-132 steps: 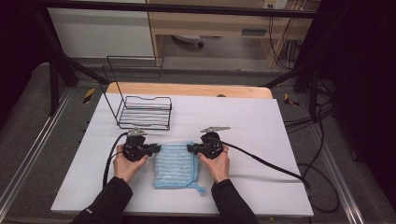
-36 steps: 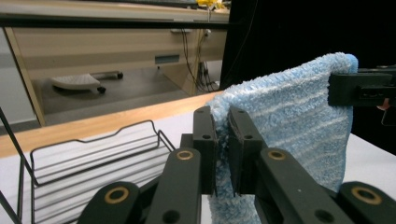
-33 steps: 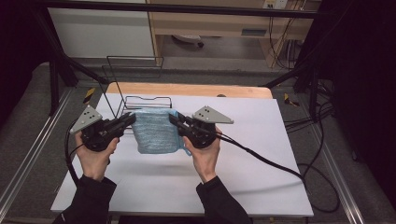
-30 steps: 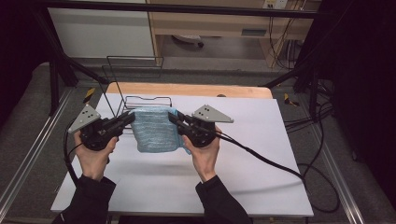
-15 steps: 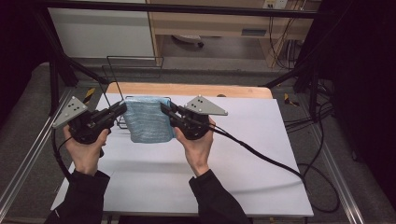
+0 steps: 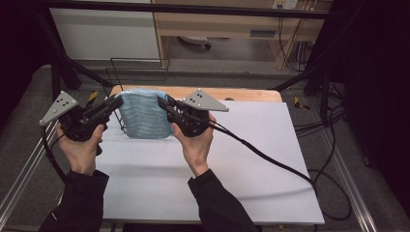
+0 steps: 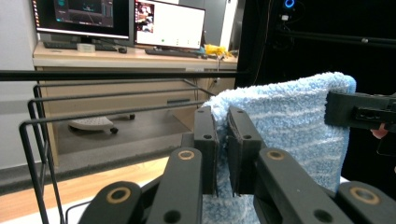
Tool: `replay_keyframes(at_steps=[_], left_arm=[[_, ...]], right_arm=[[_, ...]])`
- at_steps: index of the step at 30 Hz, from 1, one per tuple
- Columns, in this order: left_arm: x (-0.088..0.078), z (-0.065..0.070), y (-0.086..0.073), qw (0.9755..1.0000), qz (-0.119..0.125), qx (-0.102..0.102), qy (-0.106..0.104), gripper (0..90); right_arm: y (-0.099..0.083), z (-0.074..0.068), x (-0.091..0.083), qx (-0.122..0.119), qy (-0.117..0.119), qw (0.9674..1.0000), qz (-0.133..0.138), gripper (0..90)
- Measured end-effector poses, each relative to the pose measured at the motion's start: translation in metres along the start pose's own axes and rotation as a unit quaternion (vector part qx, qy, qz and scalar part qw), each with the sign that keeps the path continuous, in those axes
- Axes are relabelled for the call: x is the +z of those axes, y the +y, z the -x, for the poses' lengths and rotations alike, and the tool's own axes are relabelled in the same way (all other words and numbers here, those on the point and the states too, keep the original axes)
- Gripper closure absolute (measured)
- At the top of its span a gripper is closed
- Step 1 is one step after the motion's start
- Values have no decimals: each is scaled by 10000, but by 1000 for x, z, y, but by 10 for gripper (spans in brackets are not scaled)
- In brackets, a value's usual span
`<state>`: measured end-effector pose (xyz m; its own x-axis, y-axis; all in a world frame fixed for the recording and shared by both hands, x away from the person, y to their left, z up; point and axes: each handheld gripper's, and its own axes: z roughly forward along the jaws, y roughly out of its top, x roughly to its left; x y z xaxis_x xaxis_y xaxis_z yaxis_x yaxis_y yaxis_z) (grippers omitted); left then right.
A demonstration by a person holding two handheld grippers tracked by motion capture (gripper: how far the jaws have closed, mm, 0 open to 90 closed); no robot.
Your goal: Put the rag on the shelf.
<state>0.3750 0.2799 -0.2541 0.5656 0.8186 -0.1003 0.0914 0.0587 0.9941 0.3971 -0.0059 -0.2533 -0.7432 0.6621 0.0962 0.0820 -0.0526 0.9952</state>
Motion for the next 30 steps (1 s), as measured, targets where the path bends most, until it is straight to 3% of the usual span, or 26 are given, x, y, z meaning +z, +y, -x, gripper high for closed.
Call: replay_keyframes(at_steps=[18,30], left_arm=[[-3,-10,27,9988,484,-33,79,835],[-4,-13,54,9960,882,37,118,835]], right_arm=[[33,-6,18,-173,-3,9995,279,800],[60,-9,26,-311,-2,9980,553,800]])
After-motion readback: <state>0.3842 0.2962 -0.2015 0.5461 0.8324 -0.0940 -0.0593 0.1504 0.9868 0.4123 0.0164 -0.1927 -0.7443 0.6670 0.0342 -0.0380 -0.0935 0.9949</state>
